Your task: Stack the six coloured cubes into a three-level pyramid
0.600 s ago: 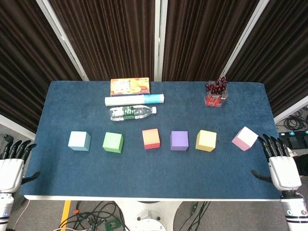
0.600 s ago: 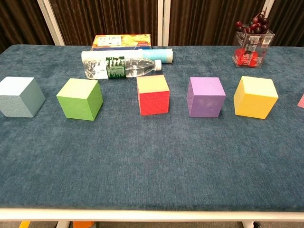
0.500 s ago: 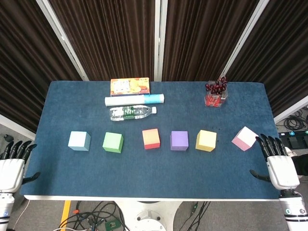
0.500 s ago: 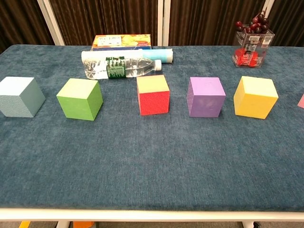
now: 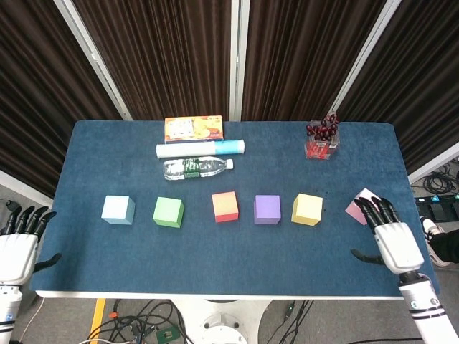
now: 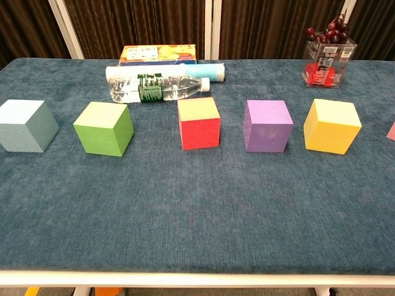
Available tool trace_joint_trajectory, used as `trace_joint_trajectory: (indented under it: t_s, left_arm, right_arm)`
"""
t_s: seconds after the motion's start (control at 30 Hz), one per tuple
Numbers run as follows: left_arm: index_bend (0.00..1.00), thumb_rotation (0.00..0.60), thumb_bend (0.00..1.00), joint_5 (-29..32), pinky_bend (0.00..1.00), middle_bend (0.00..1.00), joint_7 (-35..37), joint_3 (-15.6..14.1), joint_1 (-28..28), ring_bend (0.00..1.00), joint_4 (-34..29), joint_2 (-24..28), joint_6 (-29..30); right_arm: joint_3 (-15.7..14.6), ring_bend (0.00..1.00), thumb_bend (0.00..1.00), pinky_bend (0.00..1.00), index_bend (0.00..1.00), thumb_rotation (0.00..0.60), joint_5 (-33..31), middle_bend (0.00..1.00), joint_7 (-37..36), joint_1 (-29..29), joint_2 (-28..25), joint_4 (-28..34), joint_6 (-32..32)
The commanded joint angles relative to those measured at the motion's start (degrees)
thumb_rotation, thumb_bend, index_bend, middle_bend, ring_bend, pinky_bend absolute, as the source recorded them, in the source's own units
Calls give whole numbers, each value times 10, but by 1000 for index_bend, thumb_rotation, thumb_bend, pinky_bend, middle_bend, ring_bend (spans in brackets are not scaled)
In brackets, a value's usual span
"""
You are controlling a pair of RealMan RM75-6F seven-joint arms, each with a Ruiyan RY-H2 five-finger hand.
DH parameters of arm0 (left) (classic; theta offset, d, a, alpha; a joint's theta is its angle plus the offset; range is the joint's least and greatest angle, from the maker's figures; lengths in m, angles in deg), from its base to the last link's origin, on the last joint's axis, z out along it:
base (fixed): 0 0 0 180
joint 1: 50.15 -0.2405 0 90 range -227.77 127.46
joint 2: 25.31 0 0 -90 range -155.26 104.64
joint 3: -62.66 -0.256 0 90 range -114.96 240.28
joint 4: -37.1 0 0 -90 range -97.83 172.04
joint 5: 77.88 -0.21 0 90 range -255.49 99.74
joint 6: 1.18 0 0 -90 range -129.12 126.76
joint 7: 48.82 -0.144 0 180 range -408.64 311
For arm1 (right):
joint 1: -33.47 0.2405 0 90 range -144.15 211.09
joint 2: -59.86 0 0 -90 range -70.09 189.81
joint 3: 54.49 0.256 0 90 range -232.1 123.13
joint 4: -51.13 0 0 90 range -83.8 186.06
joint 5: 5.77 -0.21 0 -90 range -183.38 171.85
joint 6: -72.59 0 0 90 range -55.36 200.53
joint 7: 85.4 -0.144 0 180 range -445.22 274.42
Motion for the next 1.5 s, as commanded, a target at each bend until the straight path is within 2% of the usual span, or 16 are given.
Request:
trace_joint_trajectory:
  t_s: [0.03,0.27,0.37,0.47,0.67,0.97,1.2,1.37,1.5]
  left_arm:
    - [186,600,0,-1,0,129,0,1,1,52,0,2,0]
    - [188,600,0,-5,0,129,2,4,0,52,0,3,8]
    - [187,600,0,-4,0,129,-1,4,0,52,0,4,8]
    - [188,600,0,-2,0,129,-2,4,1,52,-3,7,5]
    - [188,600,0,2,0,129,2,5,0,52,-4,11,4]
    - [188,600,0,4,0,129,12,6,2,52,-1,13,-1]
    - [188,600,0,4,0,129,20,8,6,52,6,12,-4]
    - [188,600,0,4,0,129,27,8,6,52,9,13,-5]
    - [188,600,0,2,0,129,31,8,5,52,12,13,-2]
  right_arm:
    - [30,0,23,0,0,600,-14,105,-4,73,6,33,89]
    - [85,0,27,0,0,600,-115,116,-4,216,73,23,273]
    - [101,0,28,0,0,600,-161,117,20,271,116,-9,330]
    - [114,0,27,0,0,600,-203,118,49,317,164,-45,357]
    - [122,0,28,0,0,600,-282,118,100,380,240,-114,373]
    - [114,0,33,0,0,600,-356,133,117,417,300,-173,369]
    - [113,0,76,0,16,600,-366,199,93,428,343,-227,367]
    - [115,13,105,0,96,600,-339,289,62,428,373,-262,356]
    - [115,87,151,21,184,600,-319,368,47,422,393,-281,330]
